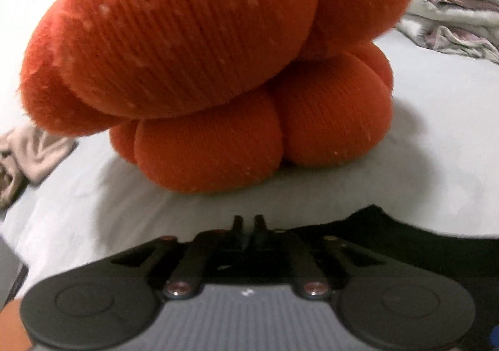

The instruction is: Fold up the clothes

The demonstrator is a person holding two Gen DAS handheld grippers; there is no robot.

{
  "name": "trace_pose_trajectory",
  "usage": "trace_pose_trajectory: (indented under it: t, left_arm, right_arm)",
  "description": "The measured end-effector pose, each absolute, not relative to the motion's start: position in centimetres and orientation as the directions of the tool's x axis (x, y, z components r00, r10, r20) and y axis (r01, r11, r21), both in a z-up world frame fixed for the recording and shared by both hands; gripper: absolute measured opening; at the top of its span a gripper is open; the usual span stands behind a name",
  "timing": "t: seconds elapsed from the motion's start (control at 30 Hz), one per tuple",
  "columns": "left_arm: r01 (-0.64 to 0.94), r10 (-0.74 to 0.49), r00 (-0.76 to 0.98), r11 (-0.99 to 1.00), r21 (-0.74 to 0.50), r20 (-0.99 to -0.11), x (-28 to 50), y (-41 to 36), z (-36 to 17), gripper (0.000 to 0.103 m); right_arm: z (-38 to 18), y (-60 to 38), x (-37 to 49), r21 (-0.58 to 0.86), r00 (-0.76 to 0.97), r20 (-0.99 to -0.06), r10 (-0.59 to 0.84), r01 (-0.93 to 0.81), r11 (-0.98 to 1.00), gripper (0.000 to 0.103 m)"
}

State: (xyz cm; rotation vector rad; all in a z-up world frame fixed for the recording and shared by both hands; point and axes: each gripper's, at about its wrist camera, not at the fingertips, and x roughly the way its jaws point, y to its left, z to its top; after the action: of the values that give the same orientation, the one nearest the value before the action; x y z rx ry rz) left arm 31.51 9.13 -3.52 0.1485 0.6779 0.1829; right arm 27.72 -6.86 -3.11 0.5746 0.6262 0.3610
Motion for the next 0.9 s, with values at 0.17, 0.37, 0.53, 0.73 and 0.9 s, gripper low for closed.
trace_pose_trajectory:
  t: [0.17,0.37,0.53,0.73,0.9]
  left_arm:
    - [-0.183,0.153,0.749,0.983,0.02,-0.644,29.5,9.2,-0.8,0.048]
    - [-0.184,-0.01,0.762,0.956,-0.231,-0.647,25.8,9.0,-0.4,0.057]
    - [-0.108,-0.112,0.799,0.94,-0.324,-0.591,23.5,7.5,-2.4,0.057]
    - [-0.043,-0.19,0.833,0.915,-0.402,-0.52,23.5,5.6,-5.3,0.055]
    - [-0.003,-0.274,0.83,0.869,-0.495,-0.485,23.7,6.1,-5.1,0.055]
  right_arm:
    - [-2.5,-7.1,27.5,0.588,0.76,-0.46,0.46,-0.128,0.799,0.044]
    - [-0.2,-8.1,26.4,0.577,0.783,-0.47,0.408,-0.077,0.813,0.051]
    - [1.5,-9.6,25.5,0.568,0.822,-0.439,0.363,-0.059,0.821,0.052]
    - [2.9,-12.1,24.7,0.507,0.87,-0.429,0.243,0.01,0.862,0.052]
    - [2.9,-15.6,24.4,0.411,0.886,-0.462,0.033,0.181,0.893,0.053]
